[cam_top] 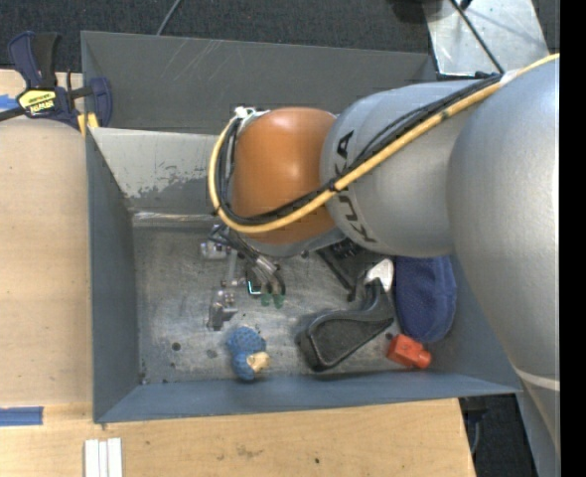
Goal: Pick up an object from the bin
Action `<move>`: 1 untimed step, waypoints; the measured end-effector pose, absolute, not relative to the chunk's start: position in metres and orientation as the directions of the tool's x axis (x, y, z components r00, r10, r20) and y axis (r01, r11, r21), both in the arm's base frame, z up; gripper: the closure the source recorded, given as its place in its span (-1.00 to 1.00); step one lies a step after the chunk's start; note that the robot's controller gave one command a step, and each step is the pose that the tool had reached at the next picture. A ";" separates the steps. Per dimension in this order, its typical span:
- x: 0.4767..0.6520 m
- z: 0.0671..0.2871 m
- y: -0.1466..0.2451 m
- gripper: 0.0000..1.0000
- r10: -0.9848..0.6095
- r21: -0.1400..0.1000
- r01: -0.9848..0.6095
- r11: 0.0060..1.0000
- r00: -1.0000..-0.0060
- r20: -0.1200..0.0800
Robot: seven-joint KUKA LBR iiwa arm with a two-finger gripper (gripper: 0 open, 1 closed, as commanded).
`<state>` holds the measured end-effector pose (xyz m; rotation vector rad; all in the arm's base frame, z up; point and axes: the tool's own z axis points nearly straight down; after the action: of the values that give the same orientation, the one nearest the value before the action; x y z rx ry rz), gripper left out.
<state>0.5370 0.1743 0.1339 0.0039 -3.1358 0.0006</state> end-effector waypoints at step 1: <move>0.485 0.128 0.135 -1.00 -0.185 -0.001 -0.185 0.983 -0.983 0.003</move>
Offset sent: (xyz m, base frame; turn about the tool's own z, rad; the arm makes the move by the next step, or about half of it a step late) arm -0.0517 -0.0378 -0.0053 -0.1848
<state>0.4847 0.1351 0.1281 0.2923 -3.1254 0.0022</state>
